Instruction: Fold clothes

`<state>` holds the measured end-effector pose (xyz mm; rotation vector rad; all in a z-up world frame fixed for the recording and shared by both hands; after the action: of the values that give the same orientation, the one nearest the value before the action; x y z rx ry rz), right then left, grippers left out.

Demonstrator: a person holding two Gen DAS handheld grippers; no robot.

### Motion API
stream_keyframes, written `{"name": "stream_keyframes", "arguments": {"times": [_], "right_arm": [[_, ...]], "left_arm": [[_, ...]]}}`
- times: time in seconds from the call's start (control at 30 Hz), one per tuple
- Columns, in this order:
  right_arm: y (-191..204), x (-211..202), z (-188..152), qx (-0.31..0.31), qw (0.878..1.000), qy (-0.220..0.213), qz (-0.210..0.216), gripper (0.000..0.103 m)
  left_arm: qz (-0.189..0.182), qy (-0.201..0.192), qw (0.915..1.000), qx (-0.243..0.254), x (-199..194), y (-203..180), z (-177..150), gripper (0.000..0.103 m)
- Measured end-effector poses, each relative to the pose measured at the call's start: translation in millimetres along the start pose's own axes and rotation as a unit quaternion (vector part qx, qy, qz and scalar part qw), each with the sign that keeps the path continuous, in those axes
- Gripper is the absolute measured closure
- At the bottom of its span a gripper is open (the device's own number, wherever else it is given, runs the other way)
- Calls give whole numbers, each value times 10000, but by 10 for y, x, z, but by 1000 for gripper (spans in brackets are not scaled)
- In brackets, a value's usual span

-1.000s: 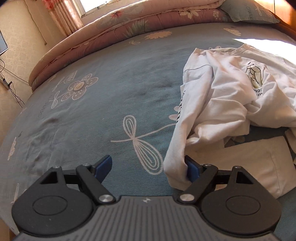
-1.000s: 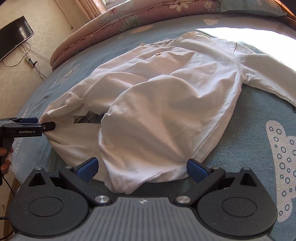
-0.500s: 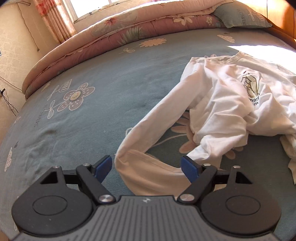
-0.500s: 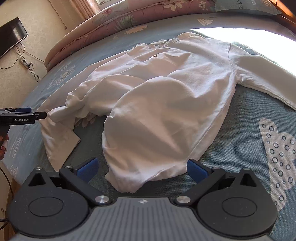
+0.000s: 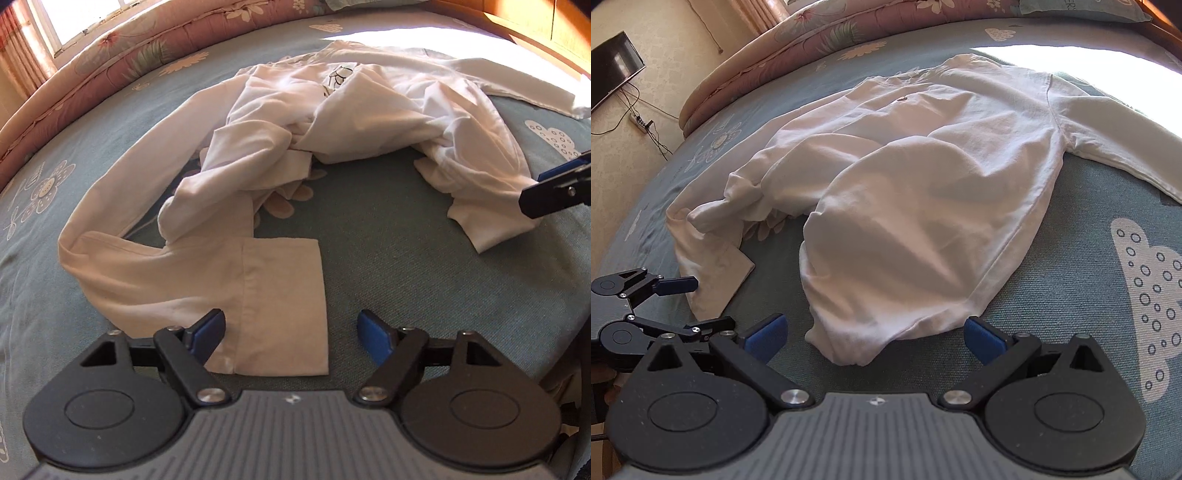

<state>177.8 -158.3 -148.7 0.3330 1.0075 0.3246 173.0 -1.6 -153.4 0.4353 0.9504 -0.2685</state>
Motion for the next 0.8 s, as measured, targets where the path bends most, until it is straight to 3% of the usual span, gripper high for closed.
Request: {"name": "stream_keyframes", "arguments": {"times": [0.17, 0.3, 0.5, 0.63, 0.8], "right_arm": [[-40, -25, -9, 54, 10000, -20, 11, 0], [-72, 0, -13, 111, 9999, 5, 1, 0], [-42, 24, -25, 37, 10000, 45, 18, 0], [-45, 30, -27, 26, 10000, 59, -6, 0], [-2, 64, -22, -61, 9999, 95, -48, 0]], "left_arm": [[-87, 38, 10000, 3, -71, 25, -68, 26], [65, 49, 9998, 188, -98, 30, -149, 25], [-16, -71, 9996, -259, -152, 252, -90, 24], [428, -270, 9954, -815, -230, 708, -4, 23], [1359, -282, 9785, -1528, -132, 1393, 83, 23]]}}
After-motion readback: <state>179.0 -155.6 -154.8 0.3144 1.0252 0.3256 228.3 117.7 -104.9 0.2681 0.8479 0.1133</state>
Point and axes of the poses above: each gripper's, at about its wrist camera, not at the fingertips, and x roughly the way its jaws point, y to its left, z to its top, the point moved 7 cm from there along x, roughly the way its jaws point, and after that the axes turned 5 degrees about x, right-handed, at the moved point
